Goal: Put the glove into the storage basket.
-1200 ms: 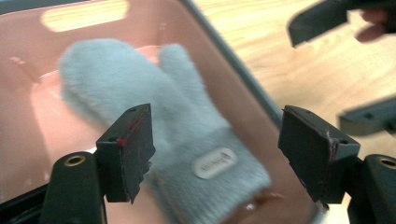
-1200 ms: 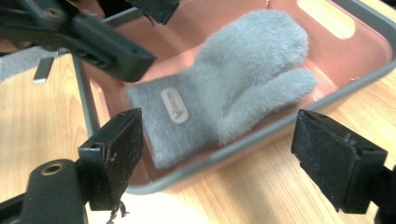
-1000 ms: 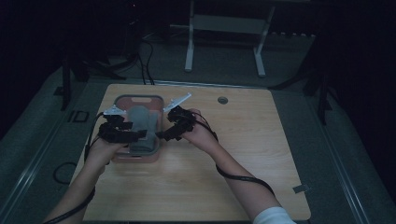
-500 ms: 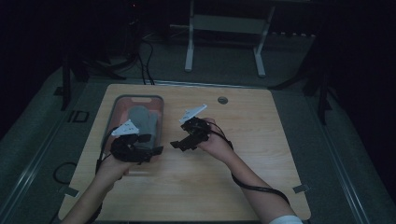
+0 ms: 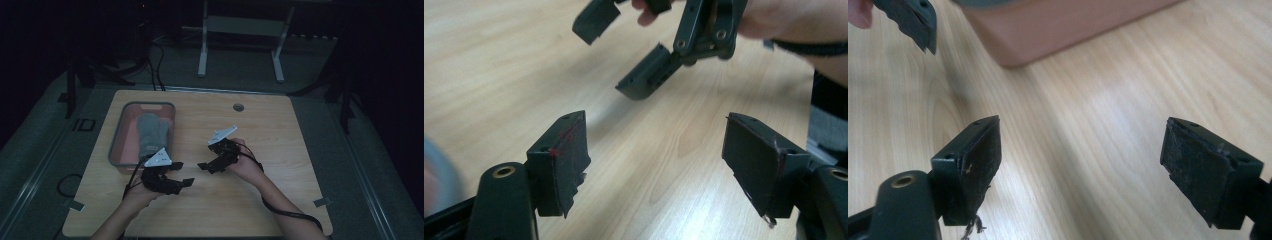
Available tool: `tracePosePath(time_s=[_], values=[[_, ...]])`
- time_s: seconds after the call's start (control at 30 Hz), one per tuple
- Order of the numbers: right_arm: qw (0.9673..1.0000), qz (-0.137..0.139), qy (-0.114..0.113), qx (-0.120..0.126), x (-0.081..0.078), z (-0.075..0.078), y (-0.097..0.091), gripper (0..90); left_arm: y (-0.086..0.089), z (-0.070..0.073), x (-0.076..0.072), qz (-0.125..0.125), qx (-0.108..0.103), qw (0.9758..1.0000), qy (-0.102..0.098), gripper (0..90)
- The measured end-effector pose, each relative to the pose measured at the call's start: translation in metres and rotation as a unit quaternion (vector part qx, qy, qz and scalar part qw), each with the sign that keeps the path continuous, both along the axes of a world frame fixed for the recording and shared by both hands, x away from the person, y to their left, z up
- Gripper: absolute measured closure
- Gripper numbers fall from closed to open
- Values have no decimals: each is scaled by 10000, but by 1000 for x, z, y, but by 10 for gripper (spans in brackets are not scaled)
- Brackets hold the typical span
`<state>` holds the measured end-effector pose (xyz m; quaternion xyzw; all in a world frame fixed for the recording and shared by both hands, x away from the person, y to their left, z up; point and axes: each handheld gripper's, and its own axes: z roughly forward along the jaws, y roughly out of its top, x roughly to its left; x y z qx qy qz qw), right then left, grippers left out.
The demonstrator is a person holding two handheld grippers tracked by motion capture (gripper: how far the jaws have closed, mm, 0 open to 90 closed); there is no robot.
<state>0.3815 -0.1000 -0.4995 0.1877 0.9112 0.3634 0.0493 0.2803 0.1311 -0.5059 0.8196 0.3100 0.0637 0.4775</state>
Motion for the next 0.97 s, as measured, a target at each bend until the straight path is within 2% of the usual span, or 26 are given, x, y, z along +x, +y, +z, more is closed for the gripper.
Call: tracePosePath(time_s=[0.2,0.27,0.37,0.5,0.73,0.8,0.97], values=[[10000,21,47,54,-6,-18,-13,166,-11,-18,-2,-234,197,9995,-13,271],[9999,44,104,36,-8,-23,-17,165,-14,-24,-2,-313,236,9992,70,271],[9999,-1,127,24,-11,-30,-23,162,-18,-32,-4,-399,364,9985,15,271],[10000,-1,10,52,-14,-38,-33,159,-22,-38,-6,-476,199,9986,88,271],[10000,17,-94,1,-22,-50,-48,156,-25,-44,-6,-581,142,9981,148,271],[9999,9,-122,-15,-23,-52,-50,156,-26,-43,-7,-613,134,9980,116,271],[9999,27,-151,-49,-24,-52,-51,156,-25,-43,-6,-592,35,9980,217,264]])
